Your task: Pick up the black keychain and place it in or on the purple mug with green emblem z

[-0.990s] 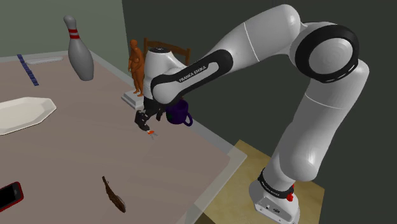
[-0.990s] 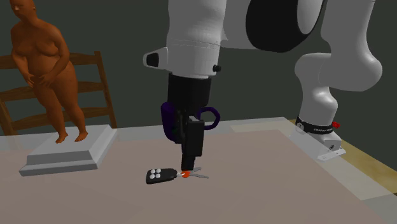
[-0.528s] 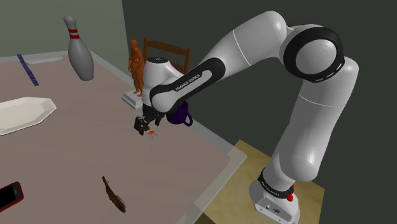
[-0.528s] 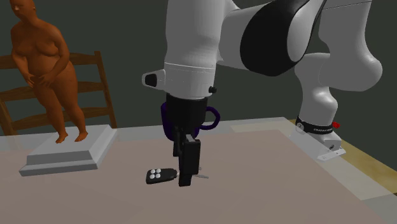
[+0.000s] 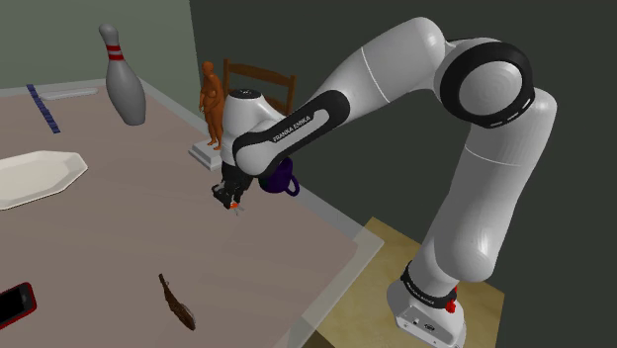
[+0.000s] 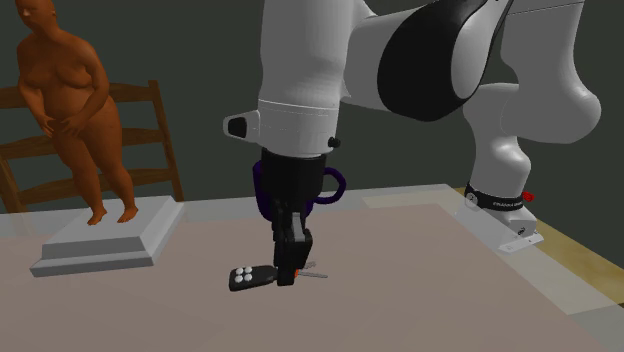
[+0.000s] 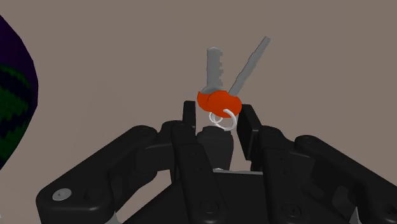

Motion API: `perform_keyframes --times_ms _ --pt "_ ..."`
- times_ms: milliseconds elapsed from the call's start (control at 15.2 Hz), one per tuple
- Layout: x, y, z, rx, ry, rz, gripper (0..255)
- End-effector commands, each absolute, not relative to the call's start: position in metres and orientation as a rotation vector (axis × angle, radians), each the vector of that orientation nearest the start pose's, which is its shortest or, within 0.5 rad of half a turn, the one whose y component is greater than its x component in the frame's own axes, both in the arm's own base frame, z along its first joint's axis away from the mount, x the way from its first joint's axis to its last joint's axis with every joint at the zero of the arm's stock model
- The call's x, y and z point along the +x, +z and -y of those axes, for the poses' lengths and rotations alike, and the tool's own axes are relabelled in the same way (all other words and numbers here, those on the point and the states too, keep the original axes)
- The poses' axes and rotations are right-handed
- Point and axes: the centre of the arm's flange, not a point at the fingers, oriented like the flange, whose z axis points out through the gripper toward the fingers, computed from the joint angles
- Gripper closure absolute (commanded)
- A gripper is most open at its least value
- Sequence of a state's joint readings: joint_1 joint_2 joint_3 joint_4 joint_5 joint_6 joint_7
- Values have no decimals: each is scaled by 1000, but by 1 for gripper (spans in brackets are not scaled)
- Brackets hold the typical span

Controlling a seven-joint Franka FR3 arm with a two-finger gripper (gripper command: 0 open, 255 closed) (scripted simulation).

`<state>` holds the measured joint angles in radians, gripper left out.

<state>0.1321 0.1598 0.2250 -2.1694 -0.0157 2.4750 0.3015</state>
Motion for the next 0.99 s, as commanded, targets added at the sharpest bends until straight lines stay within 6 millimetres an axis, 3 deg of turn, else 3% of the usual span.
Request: perform_keyframes --times_ms 0,462,924 --pt "534 337 -198 -3061 -206 95 255" --pt "534 337 -198 -3062 -205 95 255" --pt "534 374 -198 -3061 -206 95 255"
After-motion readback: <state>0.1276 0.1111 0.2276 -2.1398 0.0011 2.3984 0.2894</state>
